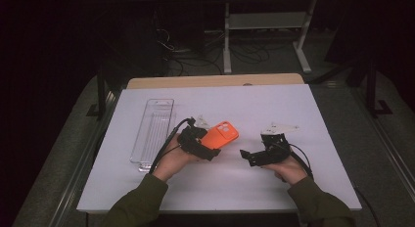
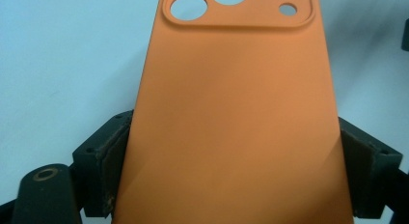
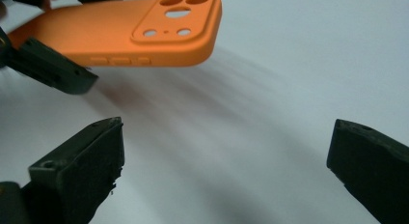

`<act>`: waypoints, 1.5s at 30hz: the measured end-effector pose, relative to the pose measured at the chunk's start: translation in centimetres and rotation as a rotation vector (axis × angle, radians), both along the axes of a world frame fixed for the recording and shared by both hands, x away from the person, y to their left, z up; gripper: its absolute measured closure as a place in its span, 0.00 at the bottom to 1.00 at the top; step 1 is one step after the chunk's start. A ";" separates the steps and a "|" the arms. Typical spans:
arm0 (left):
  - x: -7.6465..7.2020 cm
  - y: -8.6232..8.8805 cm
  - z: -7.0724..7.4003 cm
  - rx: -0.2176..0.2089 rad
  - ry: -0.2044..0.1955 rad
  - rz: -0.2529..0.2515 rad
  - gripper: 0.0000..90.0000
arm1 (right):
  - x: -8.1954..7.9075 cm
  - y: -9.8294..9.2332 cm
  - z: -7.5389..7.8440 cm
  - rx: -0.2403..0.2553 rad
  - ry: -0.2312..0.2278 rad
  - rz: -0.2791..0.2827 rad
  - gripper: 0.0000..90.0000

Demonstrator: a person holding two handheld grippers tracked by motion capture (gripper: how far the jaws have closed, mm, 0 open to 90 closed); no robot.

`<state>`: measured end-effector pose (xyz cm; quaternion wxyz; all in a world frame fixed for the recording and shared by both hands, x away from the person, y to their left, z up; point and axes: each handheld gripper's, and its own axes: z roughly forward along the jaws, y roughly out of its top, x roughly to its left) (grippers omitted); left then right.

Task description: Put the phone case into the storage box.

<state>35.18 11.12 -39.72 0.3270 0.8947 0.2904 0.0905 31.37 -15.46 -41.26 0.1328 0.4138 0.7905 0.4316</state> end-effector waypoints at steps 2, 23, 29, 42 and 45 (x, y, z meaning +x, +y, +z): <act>0.0 0.1 -0.1 0.003 0.001 -0.003 0.16 | 0.0 0.1 -0.1 -0.027 -0.011 -0.004 0.00; 0.2 0.5 0.1 -0.017 0.042 -0.013 0.16 | 0.0 -0.1 -0.3 -0.073 -0.112 -0.009 0.00; 0.1 0.4 0.1 -0.045 0.045 0.008 0.16 | -0.2 -0.2 -0.3 -0.106 -0.143 -0.003 0.00; 0.2 0.6 0.2 -0.056 0.048 0.013 0.16 | -0.4 0.0 -0.4 -0.199 -0.217 0.036 0.00; 0.3 0.7 0.2 -0.021 0.042 -0.015 0.16 | -0.5 0.2 -0.4 -0.221 -0.230 0.039 0.00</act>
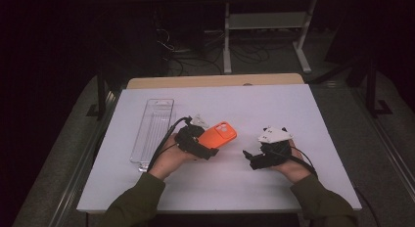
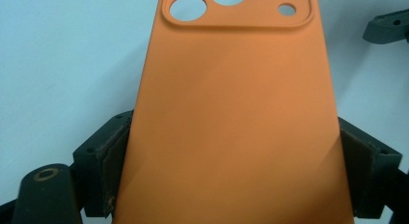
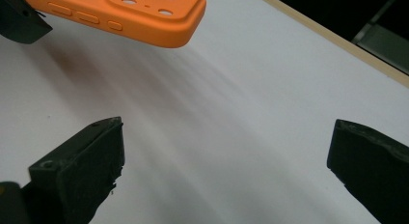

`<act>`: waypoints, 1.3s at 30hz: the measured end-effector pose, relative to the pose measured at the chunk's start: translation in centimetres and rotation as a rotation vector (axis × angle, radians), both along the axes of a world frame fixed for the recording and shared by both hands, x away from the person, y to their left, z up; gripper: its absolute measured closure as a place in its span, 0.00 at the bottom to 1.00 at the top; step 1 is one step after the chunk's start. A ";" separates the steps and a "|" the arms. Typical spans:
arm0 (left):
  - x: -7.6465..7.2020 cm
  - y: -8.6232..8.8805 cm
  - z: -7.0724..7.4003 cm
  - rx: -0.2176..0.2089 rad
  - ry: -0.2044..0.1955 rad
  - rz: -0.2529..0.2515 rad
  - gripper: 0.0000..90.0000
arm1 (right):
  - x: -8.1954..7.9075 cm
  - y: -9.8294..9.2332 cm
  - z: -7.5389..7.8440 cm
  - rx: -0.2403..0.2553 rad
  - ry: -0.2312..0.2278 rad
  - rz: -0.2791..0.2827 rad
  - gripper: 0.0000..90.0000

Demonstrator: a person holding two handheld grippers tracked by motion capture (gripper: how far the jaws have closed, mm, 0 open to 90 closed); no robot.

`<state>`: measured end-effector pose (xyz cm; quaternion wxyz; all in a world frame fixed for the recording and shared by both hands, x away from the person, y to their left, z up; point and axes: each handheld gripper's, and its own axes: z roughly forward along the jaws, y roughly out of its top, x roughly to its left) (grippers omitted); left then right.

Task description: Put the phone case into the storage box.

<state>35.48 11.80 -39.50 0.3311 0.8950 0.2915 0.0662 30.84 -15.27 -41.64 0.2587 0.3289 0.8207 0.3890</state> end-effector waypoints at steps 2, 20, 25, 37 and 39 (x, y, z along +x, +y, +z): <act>0.0 0.0 0.0 0.006 -0.001 -0.009 0.16 | 0.0 0.1 0.0 -0.013 -0.012 0.010 0.00; 0.1 0.1 0.0 0.018 -0.010 -0.026 0.16 | -0.6 0.8 -0.2 -0.118 -0.109 0.049 0.00; 0.2 0.1 0.0 0.019 -0.014 -0.037 0.16 | -0.8 1.0 -0.3 -0.161 -0.139 0.065 0.00; 0.1 0.0 0.0 0.016 -0.013 -0.037 0.16 | -1.2 1.4 -0.7 -0.251 -0.207 0.091 0.00; 0.1 0.0 0.0 0.019 -0.014 -0.039 0.16 | -1.1 1.3 -0.6 -0.292 -0.233 0.103 0.00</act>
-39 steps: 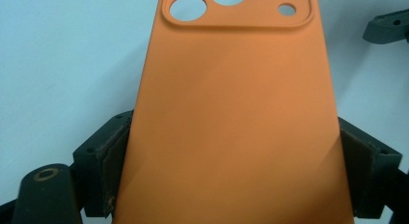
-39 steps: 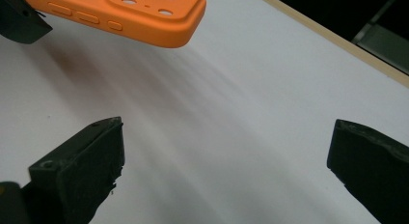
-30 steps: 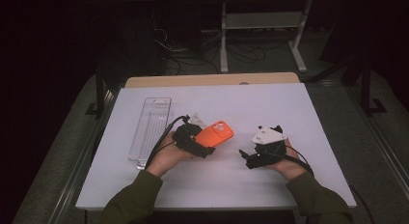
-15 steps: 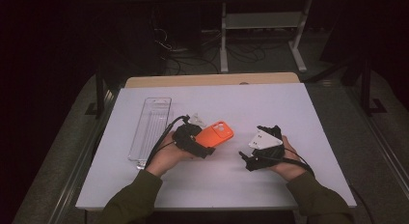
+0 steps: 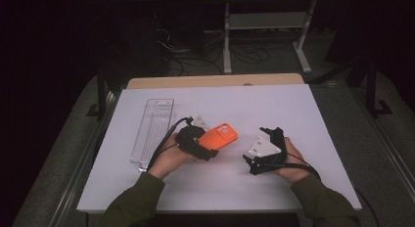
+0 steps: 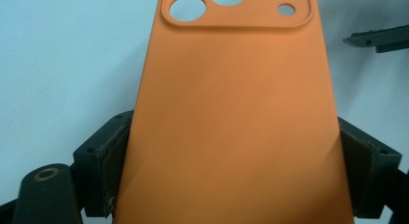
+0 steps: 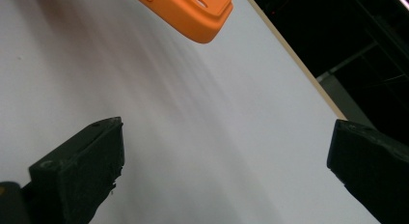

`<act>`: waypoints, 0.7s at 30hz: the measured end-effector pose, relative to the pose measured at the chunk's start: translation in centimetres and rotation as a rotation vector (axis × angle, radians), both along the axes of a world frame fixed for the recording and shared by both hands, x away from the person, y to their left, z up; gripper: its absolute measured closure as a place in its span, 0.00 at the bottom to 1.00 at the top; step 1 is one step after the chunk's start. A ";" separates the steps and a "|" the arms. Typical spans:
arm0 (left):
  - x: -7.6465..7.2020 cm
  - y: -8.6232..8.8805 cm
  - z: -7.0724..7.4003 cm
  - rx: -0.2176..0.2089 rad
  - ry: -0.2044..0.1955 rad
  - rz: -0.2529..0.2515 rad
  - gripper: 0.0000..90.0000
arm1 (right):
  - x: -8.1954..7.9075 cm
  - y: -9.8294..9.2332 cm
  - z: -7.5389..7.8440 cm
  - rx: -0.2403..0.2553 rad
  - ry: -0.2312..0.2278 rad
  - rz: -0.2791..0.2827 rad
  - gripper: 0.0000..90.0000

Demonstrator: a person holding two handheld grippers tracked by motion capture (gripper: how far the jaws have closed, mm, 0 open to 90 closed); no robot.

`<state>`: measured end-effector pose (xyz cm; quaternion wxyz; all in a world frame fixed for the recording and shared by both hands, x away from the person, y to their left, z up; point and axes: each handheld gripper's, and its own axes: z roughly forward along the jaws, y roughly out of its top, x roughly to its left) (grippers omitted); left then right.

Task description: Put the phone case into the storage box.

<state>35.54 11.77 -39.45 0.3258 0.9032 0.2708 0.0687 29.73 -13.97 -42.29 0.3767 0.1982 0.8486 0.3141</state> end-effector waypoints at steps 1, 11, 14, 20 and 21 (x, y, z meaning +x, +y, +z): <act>0.0 0.0 0.0 -0.001 0.001 0.000 0.16 | -0.1 0.1 0.0 -0.010 -0.013 0.001 0.00; -0.1 -0.2 -0.1 -0.019 0.005 0.009 0.16 | -0.4 0.4 -0.1 -0.067 -0.069 0.007 0.00; -0.1 -0.2 -0.1 -0.022 0.004 0.009 0.16 | -0.4 0.4 -0.1 -0.088 -0.093 0.018 0.00; -0.1 -0.2 -0.1 -0.020 0.002 0.007 0.16 | -0.5 0.5 -0.1 -0.098 -0.112 0.020 0.00; -0.1 -0.2 -0.1 -0.021 0.002 0.007 0.16 | -0.6 0.5 -0.1 -0.100 -0.113 0.021 0.00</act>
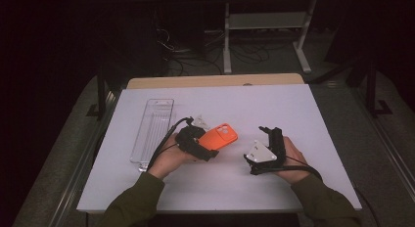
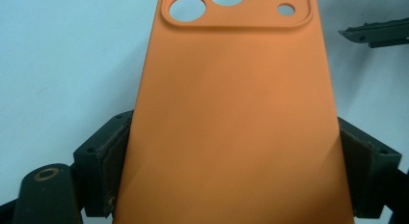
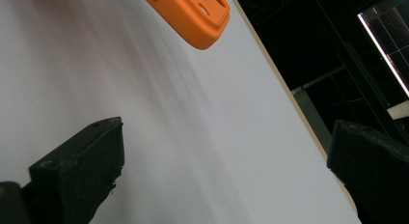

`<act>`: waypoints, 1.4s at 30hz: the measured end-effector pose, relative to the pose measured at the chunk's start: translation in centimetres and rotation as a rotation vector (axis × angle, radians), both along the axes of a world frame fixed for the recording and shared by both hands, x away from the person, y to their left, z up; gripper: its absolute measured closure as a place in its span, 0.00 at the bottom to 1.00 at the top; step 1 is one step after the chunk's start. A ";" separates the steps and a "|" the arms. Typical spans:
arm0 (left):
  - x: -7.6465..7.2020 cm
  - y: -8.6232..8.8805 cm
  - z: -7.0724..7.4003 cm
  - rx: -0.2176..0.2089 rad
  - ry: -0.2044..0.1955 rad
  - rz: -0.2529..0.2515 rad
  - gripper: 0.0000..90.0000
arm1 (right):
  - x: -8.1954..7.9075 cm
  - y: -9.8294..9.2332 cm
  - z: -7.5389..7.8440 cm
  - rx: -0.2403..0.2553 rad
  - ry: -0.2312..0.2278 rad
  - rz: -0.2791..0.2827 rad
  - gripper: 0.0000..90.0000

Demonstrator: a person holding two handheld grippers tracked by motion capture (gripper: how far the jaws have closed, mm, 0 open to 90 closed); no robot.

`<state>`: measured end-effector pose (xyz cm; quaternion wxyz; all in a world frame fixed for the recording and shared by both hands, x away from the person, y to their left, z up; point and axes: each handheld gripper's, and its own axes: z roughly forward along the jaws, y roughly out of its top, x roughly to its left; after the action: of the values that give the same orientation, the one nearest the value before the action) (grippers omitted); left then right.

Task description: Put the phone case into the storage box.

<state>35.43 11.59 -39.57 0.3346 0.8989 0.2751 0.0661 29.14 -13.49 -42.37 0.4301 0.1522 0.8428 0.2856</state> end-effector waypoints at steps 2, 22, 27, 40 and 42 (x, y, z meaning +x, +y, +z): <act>0.0 0.0 0.0 0.001 0.004 0.002 0.16 | 0.0 0.0 0.0 -0.003 -0.007 0.000 0.00; -0.1 -0.1 0.0 0.005 0.002 -0.011 0.16 | -0.5 0.6 -0.2 -0.143 -0.114 0.039 0.00; -0.1 -0.3 -0.1 -0.005 0.011 -0.008 0.16 | -0.7 0.9 -0.4 -0.158 -0.146 0.041 0.00; -0.1 -0.1 0.0 0.027 0.007 -0.036 0.16 | -0.9 1.2 -0.8 -0.242 -0.216 0.062 0.00; -0.1 -0.1 0.0 0.027 0.006 -0.036 0.16 | -0.9 1.2 -0.8 -0.279 -0.233 0.072 0.00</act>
<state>35.35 11.47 -39.54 0.3227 0.9084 0.2590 0.0609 28.21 -12.25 -43.15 0.5312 0.0264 0.8236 0.1968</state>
